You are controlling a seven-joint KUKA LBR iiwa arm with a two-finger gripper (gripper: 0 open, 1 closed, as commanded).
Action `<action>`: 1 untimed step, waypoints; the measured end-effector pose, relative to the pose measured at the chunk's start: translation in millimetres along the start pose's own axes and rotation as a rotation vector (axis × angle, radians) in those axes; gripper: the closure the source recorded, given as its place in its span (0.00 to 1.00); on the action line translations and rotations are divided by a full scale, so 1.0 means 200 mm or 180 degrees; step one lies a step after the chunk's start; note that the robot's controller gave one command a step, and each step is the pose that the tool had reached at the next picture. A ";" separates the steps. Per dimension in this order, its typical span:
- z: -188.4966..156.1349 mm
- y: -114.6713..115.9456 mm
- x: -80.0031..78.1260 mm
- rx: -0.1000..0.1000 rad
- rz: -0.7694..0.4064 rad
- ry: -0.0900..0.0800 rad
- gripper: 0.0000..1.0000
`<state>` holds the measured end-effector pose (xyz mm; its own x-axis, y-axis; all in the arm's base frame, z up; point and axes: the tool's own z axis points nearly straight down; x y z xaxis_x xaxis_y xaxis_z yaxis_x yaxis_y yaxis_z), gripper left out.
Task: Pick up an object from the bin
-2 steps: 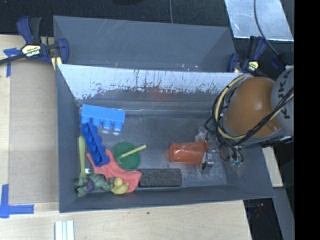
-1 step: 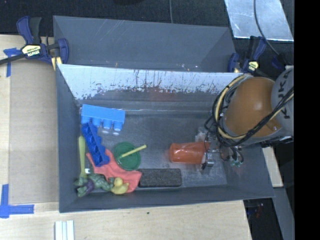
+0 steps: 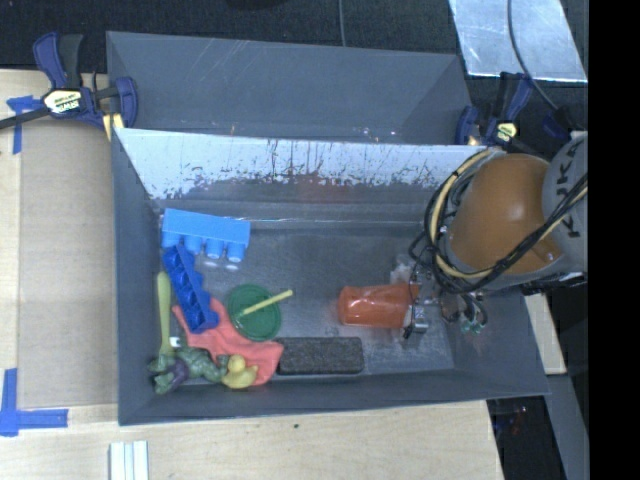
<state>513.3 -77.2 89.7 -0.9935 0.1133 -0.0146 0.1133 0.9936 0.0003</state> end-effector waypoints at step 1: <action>0.00 0.00 0.00 0.0000 0.0000 0.0000 1.00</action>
Offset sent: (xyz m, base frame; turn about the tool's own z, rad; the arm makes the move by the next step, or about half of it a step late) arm 0.0000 0.0000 0.0000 0.0000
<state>513.3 -77.2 89.8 -0.9935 0.1133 -0.0146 0.1133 0.9936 0.0003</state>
